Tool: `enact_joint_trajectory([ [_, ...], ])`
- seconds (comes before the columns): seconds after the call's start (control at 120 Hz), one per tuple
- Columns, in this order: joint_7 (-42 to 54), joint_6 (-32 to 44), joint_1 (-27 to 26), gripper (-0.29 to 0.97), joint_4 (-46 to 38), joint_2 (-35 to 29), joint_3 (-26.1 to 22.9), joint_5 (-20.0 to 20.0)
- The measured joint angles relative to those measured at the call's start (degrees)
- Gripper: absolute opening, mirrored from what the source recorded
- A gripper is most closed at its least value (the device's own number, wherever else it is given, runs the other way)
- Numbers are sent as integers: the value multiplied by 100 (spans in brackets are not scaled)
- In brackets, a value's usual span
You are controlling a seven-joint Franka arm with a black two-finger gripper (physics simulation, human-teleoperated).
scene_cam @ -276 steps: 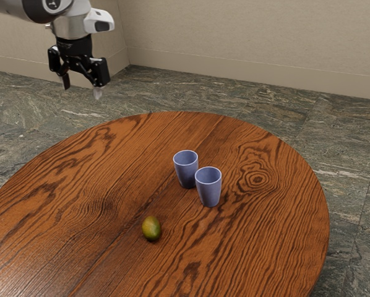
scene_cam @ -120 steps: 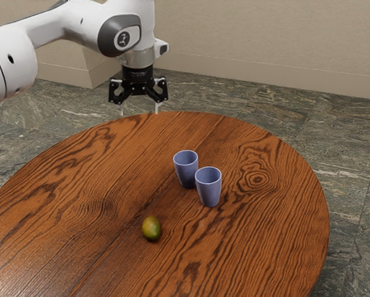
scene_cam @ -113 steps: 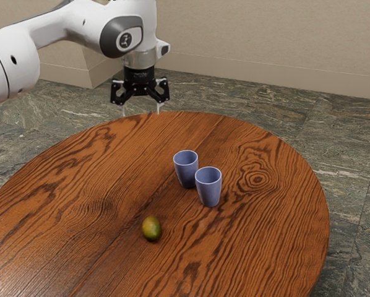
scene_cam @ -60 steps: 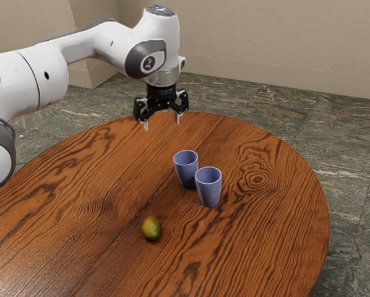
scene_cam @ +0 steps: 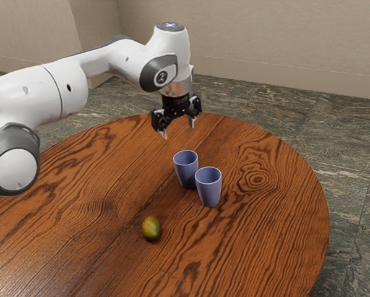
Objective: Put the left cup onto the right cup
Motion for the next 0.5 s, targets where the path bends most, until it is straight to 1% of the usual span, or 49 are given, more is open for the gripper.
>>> enact_joint_trajectory([
  [0.5, -377, 47, 1, 68, 649, 695, -119, 36],
])
